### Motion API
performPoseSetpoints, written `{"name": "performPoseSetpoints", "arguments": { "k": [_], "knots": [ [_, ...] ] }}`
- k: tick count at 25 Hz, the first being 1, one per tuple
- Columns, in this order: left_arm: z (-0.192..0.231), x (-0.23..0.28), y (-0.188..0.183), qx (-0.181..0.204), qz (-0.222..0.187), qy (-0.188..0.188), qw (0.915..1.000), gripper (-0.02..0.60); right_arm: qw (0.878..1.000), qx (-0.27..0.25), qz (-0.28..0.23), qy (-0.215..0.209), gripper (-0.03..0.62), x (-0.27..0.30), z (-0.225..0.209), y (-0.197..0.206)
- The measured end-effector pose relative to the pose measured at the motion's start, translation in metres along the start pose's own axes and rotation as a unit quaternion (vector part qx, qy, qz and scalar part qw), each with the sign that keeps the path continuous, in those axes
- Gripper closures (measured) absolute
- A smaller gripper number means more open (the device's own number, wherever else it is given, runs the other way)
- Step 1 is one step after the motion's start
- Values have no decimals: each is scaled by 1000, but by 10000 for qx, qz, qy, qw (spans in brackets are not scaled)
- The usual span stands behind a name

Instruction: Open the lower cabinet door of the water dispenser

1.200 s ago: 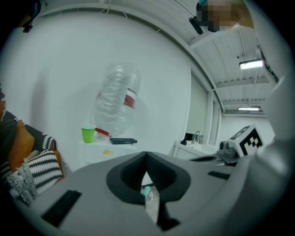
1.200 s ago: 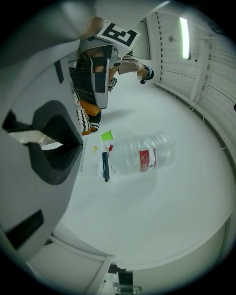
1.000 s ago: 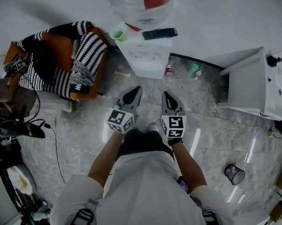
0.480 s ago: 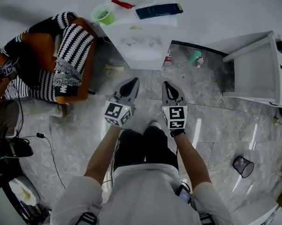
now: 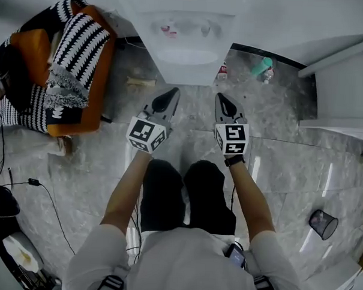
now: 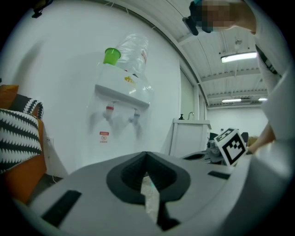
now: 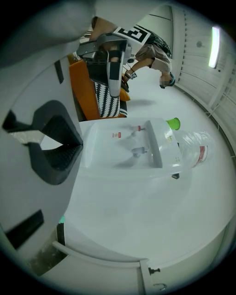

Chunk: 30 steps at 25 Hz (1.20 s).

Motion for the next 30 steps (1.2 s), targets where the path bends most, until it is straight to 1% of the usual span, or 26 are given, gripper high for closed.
{"name": "performPoseSetpoints", "arguments": {
  "k": [3,6,11,12,14,16,17,19,21,23,25,27,30],
  "knots": [
    [0,13,35,-22,-86,96,9999,572,10000,-66,-72,9,586,18,-12,31],
    [6,19,66,-60,-129,108,9998,572,9997,-131,-227,-26,586,35,-14,55],
    [6,22,98,-44,-207,178,9996,572,9990,-177,-350,-225,586,47,-26,87],
    [5,24,103,-28,-237,224,9995,572,9988,-194,-327,-324,586,49,-32,92],
    [7,31,113,-16,-292,361,9989,572,9966,-319,-214,-727,586,62,-39,99],
    [11,39,123,-65,-269,553,9981,572,9915,-601,-88,-1153,586,77,-41,106],
    [10,42,129,-124,-241,648,9975,572,9890,-721,-29,-1292,586,81,-43,110],
    [7,48,139,-296,-191,755,9965,572,9861,-820,93,-1441,586,83,-55,117],
    [7,53,145,-398,-168,725,9964,572,9848,-817,168,-1522,586,86,-70,121],
    [8,55,148,-296,-195,668,9971,572,9844,-731,166,-1591,586,89,-84,122],
    [6,57,150,-70,-278,630,9976,572,9849,-678,141,-1585,586,94,-99,123],
    [1,63,152,118,-374,628,9973,572,9853,-745,163,-1528,586,100,-113,124],
    [-11,78,157,272,-430,725,9961,572,9844,-842,226,-1530,578,111,-130,124]
  ]
}}
Point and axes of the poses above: the fingertips, and each gripper's own axes: x forward along the fingers, z to its left, y out of its underside, the point moved 5 cm from there along -x, backward along the fingers, and after that the axes turned 14 degrees about -y, right-handed, at the moved point
